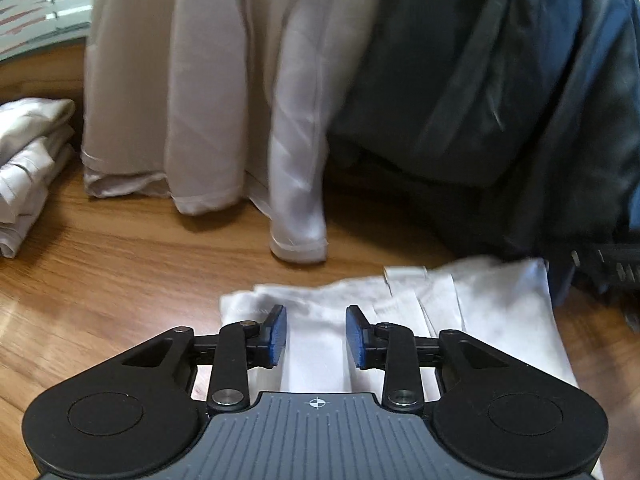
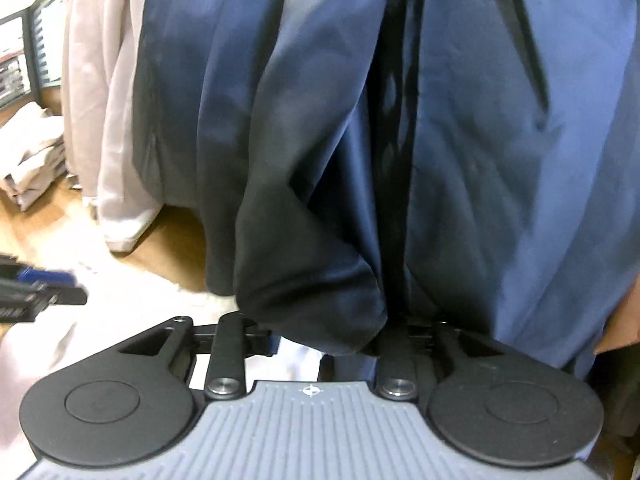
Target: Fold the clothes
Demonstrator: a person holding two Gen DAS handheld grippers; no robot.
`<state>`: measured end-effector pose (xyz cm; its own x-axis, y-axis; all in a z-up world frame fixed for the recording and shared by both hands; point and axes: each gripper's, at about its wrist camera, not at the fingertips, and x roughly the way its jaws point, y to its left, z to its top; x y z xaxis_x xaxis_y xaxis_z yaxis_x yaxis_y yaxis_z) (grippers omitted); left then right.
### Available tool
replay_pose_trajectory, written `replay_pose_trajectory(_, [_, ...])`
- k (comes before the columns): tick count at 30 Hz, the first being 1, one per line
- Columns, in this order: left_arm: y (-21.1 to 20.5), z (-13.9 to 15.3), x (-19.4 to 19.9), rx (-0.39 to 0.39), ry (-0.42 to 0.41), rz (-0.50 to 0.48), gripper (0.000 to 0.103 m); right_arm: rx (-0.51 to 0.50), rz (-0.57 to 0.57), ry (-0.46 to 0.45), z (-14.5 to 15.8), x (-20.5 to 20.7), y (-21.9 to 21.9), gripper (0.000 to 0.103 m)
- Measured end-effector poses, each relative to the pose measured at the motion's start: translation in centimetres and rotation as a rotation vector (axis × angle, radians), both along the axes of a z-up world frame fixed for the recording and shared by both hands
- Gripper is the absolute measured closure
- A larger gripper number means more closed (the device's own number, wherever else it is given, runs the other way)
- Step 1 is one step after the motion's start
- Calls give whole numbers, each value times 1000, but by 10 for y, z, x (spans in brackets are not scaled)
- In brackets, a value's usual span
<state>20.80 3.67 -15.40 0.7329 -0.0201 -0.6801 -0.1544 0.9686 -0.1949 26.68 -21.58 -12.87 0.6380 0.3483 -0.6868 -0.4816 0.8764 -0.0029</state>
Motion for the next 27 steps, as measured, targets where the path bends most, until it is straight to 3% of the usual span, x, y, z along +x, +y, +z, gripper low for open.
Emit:
replay_pose_trajectory(4, [14,10,-7,-15,-30,23,54,23,15,52,4,-11,-8,57])
replay_pose_trajectory(10, [40,8,-7,-89,16,24,44,48,2,146,-7,-10,-15,57])
replay_pose_trajectory(12, [47,3,-4,-138,38,14,44,73,-9,179,-12,-6,-19,57])
replay_pose_trajectory(21, [50,-5,7,-137,37,-23,47,125,-37,264,-31,32,-7,56])
replay_pose_trajectory(23, [50,-7,12,-148,44,-33,74,140,-30,255,-32,36,-4,57])
replay_pose_trajectory(24, [50,-7,15,-154,49,-38,79,153,-27,253,-32,39,-3,57])
replay_pose_trajectory(25, [50,-7,17,-160,50,-47,92,162,-21,254,-33,42,-2,68])
replay_pose_trajectory(26, [49,-6,15,-163,32,-53,93,169,-14,258,-33,44,-1,86])
replay_pose_trajectory(27, [48,-5,14,-165,14,-58,94,175,-7,261,-33,46,0,92])
